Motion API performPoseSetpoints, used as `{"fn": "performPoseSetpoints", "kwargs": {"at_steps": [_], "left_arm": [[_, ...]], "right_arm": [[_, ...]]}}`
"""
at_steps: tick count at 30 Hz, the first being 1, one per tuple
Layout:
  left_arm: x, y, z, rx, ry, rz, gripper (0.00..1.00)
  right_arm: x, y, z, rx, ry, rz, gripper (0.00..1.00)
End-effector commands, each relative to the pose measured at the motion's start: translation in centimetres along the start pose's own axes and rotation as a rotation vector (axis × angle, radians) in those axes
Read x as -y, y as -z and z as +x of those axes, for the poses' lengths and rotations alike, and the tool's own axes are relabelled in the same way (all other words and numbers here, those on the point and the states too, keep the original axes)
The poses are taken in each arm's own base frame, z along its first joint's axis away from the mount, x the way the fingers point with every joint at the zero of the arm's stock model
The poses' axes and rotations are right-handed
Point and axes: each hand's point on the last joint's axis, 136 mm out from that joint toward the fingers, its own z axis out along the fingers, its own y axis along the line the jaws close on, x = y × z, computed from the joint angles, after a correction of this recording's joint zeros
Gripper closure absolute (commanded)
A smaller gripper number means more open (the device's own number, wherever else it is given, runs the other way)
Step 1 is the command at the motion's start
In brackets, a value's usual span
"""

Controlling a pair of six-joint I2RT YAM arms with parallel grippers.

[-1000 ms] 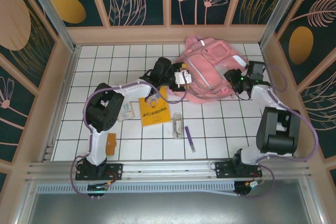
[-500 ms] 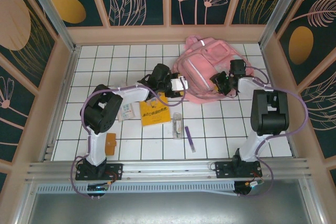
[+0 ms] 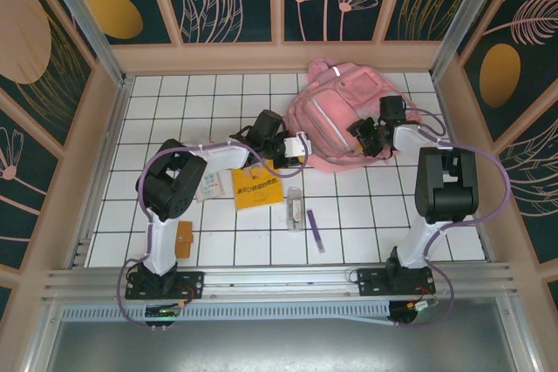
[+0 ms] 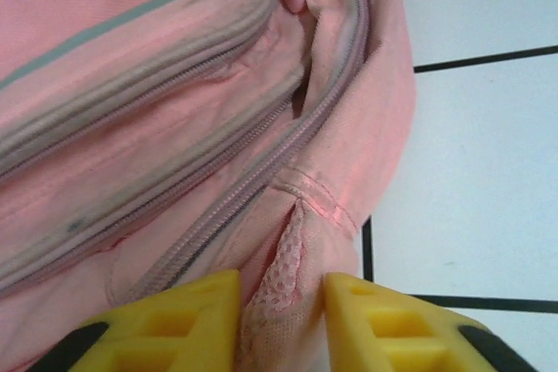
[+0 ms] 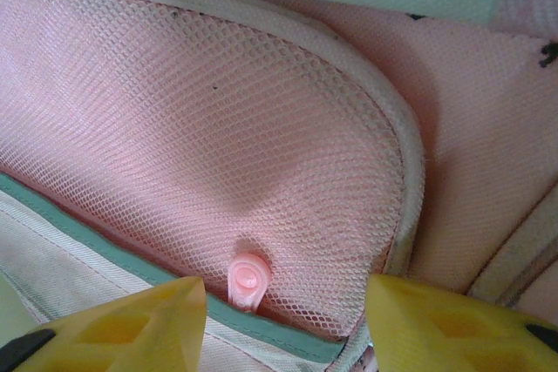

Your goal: Pack the student bag

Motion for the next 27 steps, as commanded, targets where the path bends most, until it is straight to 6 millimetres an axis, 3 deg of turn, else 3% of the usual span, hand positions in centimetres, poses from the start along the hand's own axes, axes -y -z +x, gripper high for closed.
{"fn": "performPoseSetpoints", "kwargs": {"at_steps": [1,3,5,10,12,17,18,20,22,25,27], "left_arm": [[2.9,0.0,0.1,0.019,0.039,0.111,0.82],[3.6,0.2,-0.1,0.039,0.057,0.136,0.90],[4.5,0.4,-0.6,0.064,0.076,0.172,0.99],[7.5,0.4,-1.8,0.084,0.059,0.261,1.00],[8.6,0.4,-2.5,0.078,0.047,0.292,1.00],[8.7,1.1,-4.8,0.080,-0.013,0.312,1.00],[8.6,1.3,-5.5,0.101,-0.010,0.323,0.96],[8.0,2.1,-7.5,0.158,-0.002,0.327,0.71],[7.0,3.0,-9.6,0.210,0.011,0.301,0.62],[3.7,4.4,-12.6,0.258,0.071,0.174,0.52],[0.4,4.9,-13.1,0.229,0.149,0.036,0.39]], "right_arm": [[-0.1,1.3,0.4,0.011,0.097,0.036,0.48],[-2.0,2.0,0.2,0.037,0.246,0.016,0.48],[-2.0,2.5,-0.7,0.081,0.336,0.085,0.48],[1.0,3.2,-3.9,0.119,0.201,0.134,0.48],[1.4,3.7,-4.8,0.138,0.180,0.126,0.47],[2.1,3.3,-6.9,0.161,0.262,0.175,0.45],[2.0,2.7,-7.0,0.145,0.286,0.171,0.45],[1.1,1.4,-6.5,0.100,0.357,0.132,0.49],[0.5,0.6,-5.7,0.076,0.399,0.113,0.52],[0.3,0.1,-4.5,0.065,0.441,0.102,0.56],[0.7,-0.1,-4.1,0.058,0.458,0.108,0.58]]}}
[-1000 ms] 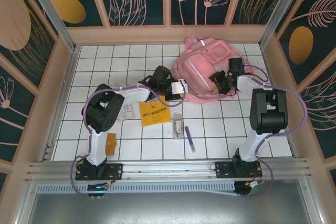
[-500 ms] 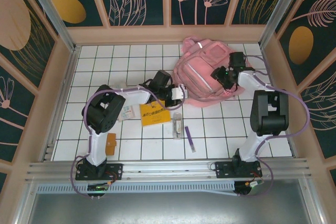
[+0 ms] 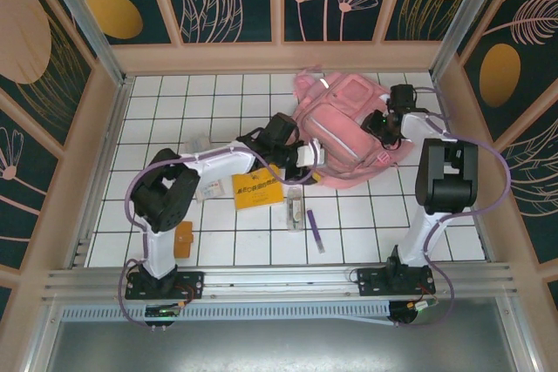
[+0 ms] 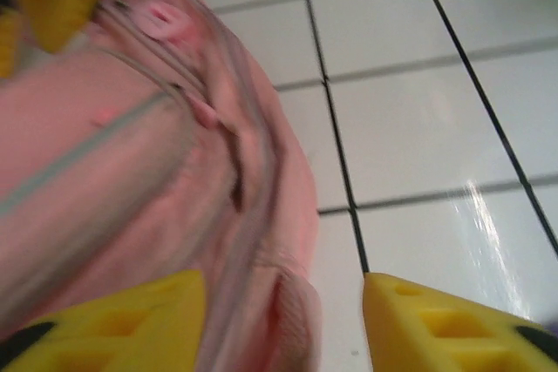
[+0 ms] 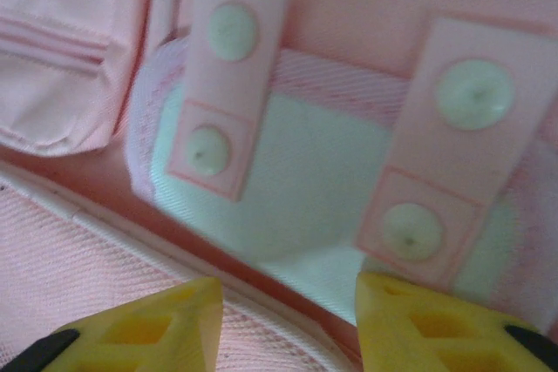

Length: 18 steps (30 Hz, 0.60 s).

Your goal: Pack the student bag

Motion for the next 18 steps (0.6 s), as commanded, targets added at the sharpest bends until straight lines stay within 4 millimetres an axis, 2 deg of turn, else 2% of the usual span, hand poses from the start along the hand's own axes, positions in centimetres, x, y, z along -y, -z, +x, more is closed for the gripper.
{"fn": "performPoseSetpoints", "kwargs": {"at_steps": [1,3,5,8,12,15,18], "left_arm": [[-5.9,3.3,-4.9,0.067,0.095,-0.262,0.28],[-10.0,4.3,-3.5,0.007,0.202,-0.480,0.09],[-12.7,4.6,-1.9,-0.060,0.257,-0.608,0.01],[-15.3,3.7,0.2,-0.107,0.369,-0.634,0.01],[-19.5,3.4,3.1,-0.092,0.690,-0.619,0.02],[-20.9,2.3,5.3,-0.118,0.843,-0.570,0.07],[-20.1,0.2,6.3,-0.147,0.888,-0.473,0.08]], "right_arm": [[-0.8,-0.7,1.5,-0.033,0.089,-0.037,0.60],[-0.8,-0.8,1.8,-0.035,0.132,-0.050,0.65],[-1.2,-1.0,2.1,-0.036,0.179,-0.082,0.70],[-1.5,-1.0,2.2,-0.029,0.210,-0.106,0.72],[-1.4,-1.2,2.1,-0.039,0.189,-0.092,0.73],[-1.3,-0.6,2.1,-0.034,0.134,-0.079,0.66],[-1.2,0.5,2.3,-0.038,0.034,-0.073,0.57]]}}
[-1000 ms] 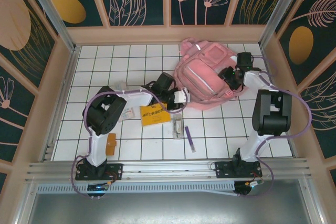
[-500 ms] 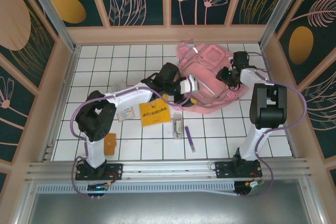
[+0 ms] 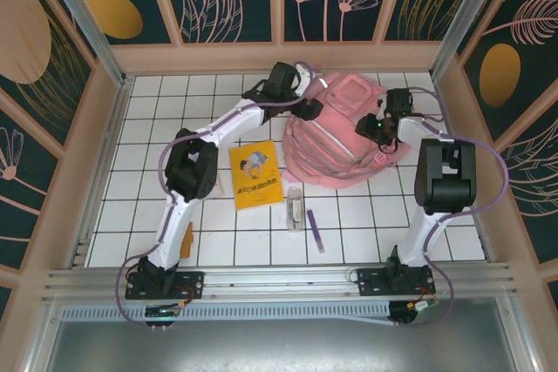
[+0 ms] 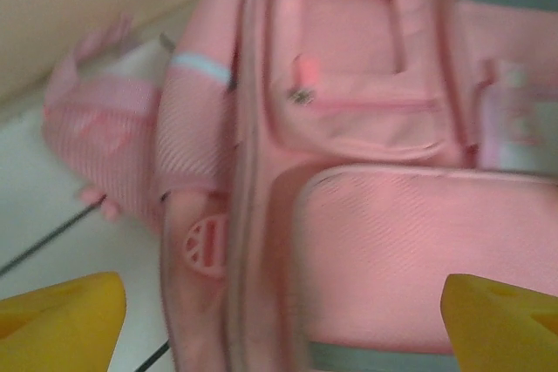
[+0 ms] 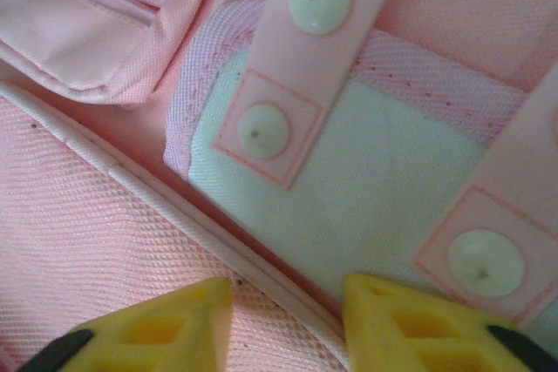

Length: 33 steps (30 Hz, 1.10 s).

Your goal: Pack the student bag

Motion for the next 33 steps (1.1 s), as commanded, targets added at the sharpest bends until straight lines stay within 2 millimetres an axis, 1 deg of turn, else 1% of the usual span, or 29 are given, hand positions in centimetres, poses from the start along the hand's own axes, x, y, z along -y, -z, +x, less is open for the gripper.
{"fn": "performPoseSetpoints", "kwargs": {"at_steps": [1,3,6,8,9,10,11,13,16,19,21,23,26,29,31,33], "left_arm": [[2.1,-1.1,4.0,-0.173,0.151,0.101,0.09],[2.7,-1.6,5.1,-0.196,0.176,0.141,0.12],[3.4,-1.8,6.5,-0.219,0.208,0.176,0.15],[3.9,-1.4,7.2,-0.227,0.217,0.209,0.16],[4.3,-1.0,7.5,-0.228,0.217,0.228,0.16],[4.6,-0.6,7.8,-0.225,0.217,0.243,0.17],[4.9,-0.3,8.3,-0.231,0.215,0.256,0.17],[5.3,0.4,9.2,-0.240,0.209,0.277,0.19],[6.2,1.7,10.8,-0.267,0.203,0.320,0.22],[7.0,3.2,11.6,-0.276,0.199,0.356,0.23],[7.4,4.2,11.7,-0.267,0.194,0.372,0.24],[7.7,5.0,11.7,-0.255,0.186,0.381,0.24],[7.7,6.0,11.7,-0.234,0.156,0.376,0.24],[7.2,6.6,11.3,-0.215,0.113,0.338,0.23],[6.7,7.0,10.7,-0.201,0.067,0.304,0.23],[6.1,7.4,9.7,-0.176,0.011,0.263,0.21]], "right_arm": [[-0.3,1.7,1.5,-0.031,-0.119,0.004,0.56],[-0.2,2.8,2.1,-0.023,-0.168,0.013,0.55],[1.0,3.8,3.4,-0.020,-0.211,0.043,0.54],[1.7,3.7,4.2,-0.031,-0.225,0.044,0.54],[2.0,3.3,4.7,-0.048,-0.228,0.036,0.55],[1.8,2.9,5.0,-0.063,-0.225,0.009,0.56],[1.2,2.6,5.2,-0.071,-0.213,-0.027,0.57],[0.0,2.1,4.9,-0.066,-0.182,-0.090,0.60],[-1.8,1.3,3.5,-0.046,-0.117,-0.155,0.66],[-3.7,0.6,2.1,-0.029,-0.049,-0.218,0.68],[-5.0,0.2,1.3,-0.014,-0.004,-0.263,0.68],[-5.9,-0.6,0.5,0.004,0.030,-0.300,0.68],[-7.2,-2.0,-0.2,-0.002,0.053,-0.365,0.68],[-9.5,-3.2,-0.3,-0.018,0.083,-0.428,0.67],[-11.1,-3.7,-0.4,-0.024,0.098,-0.442,0.66],[-12.1,-3.2,-1.0,-0.002,0.101,-0.441,0.64]]}}
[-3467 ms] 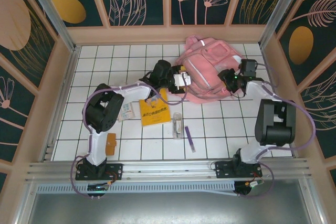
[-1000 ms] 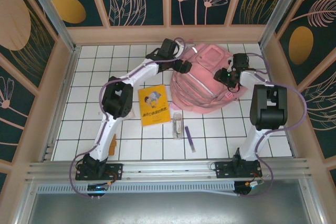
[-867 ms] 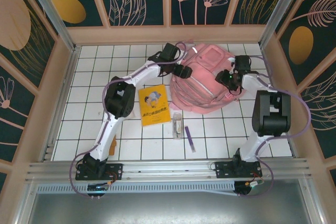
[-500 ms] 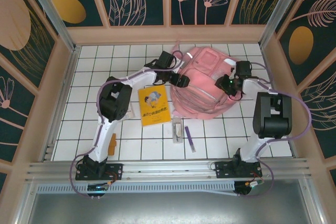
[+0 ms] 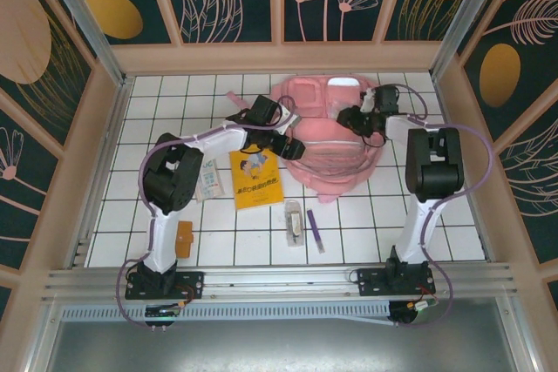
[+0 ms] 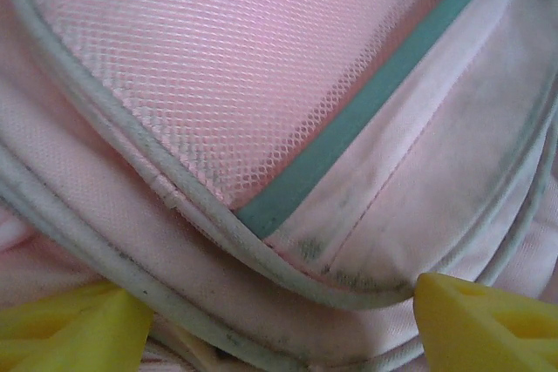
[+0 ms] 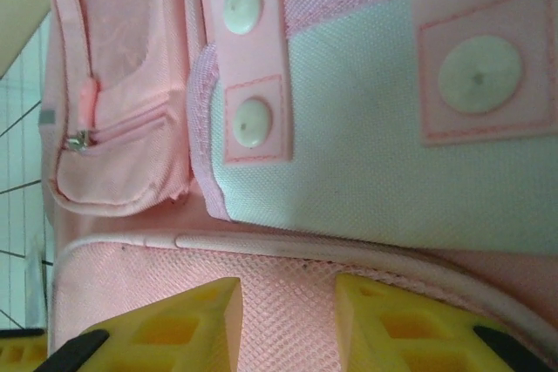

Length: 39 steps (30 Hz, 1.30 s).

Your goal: Pack the student bag

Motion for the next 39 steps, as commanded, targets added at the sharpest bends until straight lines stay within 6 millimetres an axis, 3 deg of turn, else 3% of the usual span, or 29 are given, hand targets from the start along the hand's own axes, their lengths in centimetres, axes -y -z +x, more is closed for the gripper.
{"fn": "performPoseSetpoints", "kwargs": {"at_steps": [1,4,8,11,14,17,20,25,29,30,31,33,35,38,39], "left_arm": [[1.3,2.5,-3.1,0.090,-0.180,-0.041,0.21],[1.4,4.0,-5.1,0.148,-0.302,-0.095,0.23],[3.8,4.7,-6.3,0.198,-0.614,-0.120,0.27],[5.8,3.5,-5.7,0.186,-0.863,-0.160,0.22],[6.3,1.5,-6.0,0.173,-0.921,-0.175,0.23],[6.1,-0.3,-6.3,0.140,-0.903,-0.164,0.24],[6.0,-2.2,-4.9,0.079,-0.959,-0.149,0.22],[6.1,-3.5,-3.9,0.036,-1.004,-0.137,0.18],[5.3,-4.4,-4.8,0.042,-0.985,-0.192,0.18],[5.1,-4.7,-5.0,0.043,-0.981,-0.203,0.20],[4.8,-4.9,-5.4,0.051,-0.976,-0.222,0.30],[4.6,-5.1,-5.6,0.040,-0.988,-0.227,0.60],[5.4,-4.5,-6.2,0.059,-1.003,-0.208,0.81],[6.9,-2.1,-7.7,0.166,-1.022,-0.214,0.98],[7.3,-0.9,-8.4,0.207,-1.027,-0.219,1.00]], "right_arm": [[-4.2,-0.5,-0.6,0.015,0.045,-0.088,0.63],[-3.9,1.8,-2.0,0.069,-0.006,-0.038,0.61],[-1.0,6.1,-3.0,0.141,-0.121,0.063,0.58],[2.8,10.1,-2.9,0.208,-0.243,0.162,0.57],[5.4,13.0,-2.3,0.248,-0.283,0.221,0.56],[6.1,13.3,-1.1,0.204,-0.279,0.239,0.56],[6.5,12.8,0.1,0.173,-0.300,0.244,0.57],[6.7,12.4,0.7,0.162,-0.328,0.233,0.57],[6.9,12.0,1.2,0.144,-0.328,0.243,0.57],[7.1,12.0,1.4,0.141,-0.328,0.249,0.57],[7.4,11.9,1.7,0.139,-0.330,0.259,0.57],[7.8,12.0,1.8,0.131,-0.324,0.277,0.57],[8.2,12.2,1.5,0.133,-0.288,0.311,0.57],[9.4,13.3,0.2,0.191,-0.204,0.410,0.57],[9.5,13.7,-0.5,0.220,-0.153,0.428,0.57]]}}
